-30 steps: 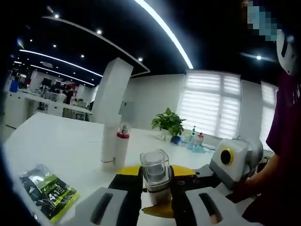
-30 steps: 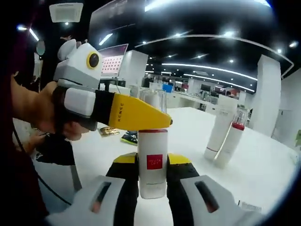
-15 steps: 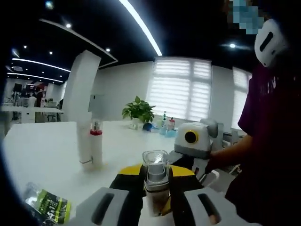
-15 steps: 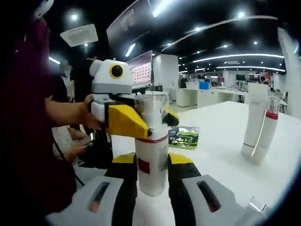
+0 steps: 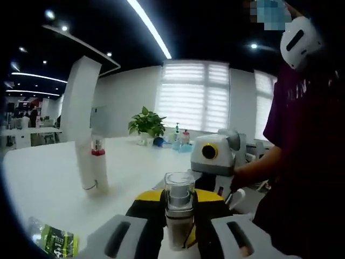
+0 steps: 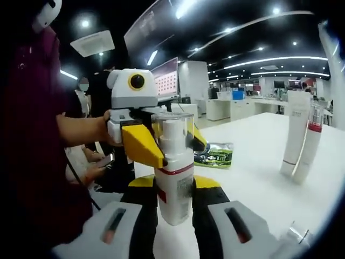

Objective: Arrange the skincare products in the storage area until every visible bottle or jar stands upright without overlapping.

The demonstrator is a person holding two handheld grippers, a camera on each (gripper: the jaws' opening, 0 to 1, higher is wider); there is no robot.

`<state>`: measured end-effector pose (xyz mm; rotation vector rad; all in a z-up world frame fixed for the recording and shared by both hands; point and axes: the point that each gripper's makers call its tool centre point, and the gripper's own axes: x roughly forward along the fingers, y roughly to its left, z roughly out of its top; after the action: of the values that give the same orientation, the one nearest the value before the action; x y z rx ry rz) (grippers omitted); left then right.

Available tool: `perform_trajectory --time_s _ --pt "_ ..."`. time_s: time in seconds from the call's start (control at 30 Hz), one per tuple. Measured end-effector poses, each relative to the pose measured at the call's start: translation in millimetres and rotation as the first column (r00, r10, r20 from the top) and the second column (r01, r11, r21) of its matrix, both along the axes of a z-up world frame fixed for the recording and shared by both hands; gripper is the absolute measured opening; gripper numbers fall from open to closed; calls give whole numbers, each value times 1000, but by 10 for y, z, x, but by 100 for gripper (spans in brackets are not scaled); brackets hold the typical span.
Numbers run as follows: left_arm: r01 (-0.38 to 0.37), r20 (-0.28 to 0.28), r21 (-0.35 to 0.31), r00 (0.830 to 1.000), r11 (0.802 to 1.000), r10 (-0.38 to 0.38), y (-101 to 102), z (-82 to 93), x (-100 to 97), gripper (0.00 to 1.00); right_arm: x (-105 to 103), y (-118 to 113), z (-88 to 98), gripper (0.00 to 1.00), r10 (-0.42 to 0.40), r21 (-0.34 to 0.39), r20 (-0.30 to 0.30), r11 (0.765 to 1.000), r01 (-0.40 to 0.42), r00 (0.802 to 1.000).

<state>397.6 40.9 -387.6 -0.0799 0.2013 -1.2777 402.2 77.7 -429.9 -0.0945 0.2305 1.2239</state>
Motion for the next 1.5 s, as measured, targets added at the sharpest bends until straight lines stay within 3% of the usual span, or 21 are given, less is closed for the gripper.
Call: perform_trajectory --time_s 0.1,0.13,0.2,0.3,0.47,0.53,0.67,1.0,1.2,1.37,1.5 --pt "-43 -10 -5 999 999 43 14 -32 82 26 92 -75 31 22 -34 7 5 999 34 999" --pt "-93 -13 -8 996 996 93 55 -59 168 32 122 -101 45 22 -43 13 3 999 43 999" --pt "-141 -65 -61 988 988 137 113 -69 247 41 209 -183 66 22 -68 8 16 998 68 998" --pt "-234 -95 -118 970 965 223 232 -129 382 43 355 -321 111 22 -106 5 29 994 106 994" --pt "-318 -98 -94 946 943 309 323 -384 458 58 661 -593 238 22 -175 14 61 985 175 983" --pt "-374 -97 -95 926 923 365 367 -450 543 66 800 -704 299 22 -200 19 79 980 200 976" --pt "-404 -91 -112 914 908 395 369 -513 627 78 1039 -888 359 23 -223 11 109 975 223 969" --pt "-422 -100 -94 905 902 413 366 -744 646 80 1622 -1362 452 23 -303 16 118 953 303 946" --pt "-430 -106 -134 902 893 419 408 -722 655 79 1681 -1287 376 23 -299 19 95 954 299 950" --pt "-432 -93 -134 901 892 423 420 -726 663 79 1647 -1032 216 23 -258 4 88 966 258 962" --pt "-412 -68 -115 911 904 407 364 -750 630 78 1643 -805 107 23 -212 -41 95 975 217 973"
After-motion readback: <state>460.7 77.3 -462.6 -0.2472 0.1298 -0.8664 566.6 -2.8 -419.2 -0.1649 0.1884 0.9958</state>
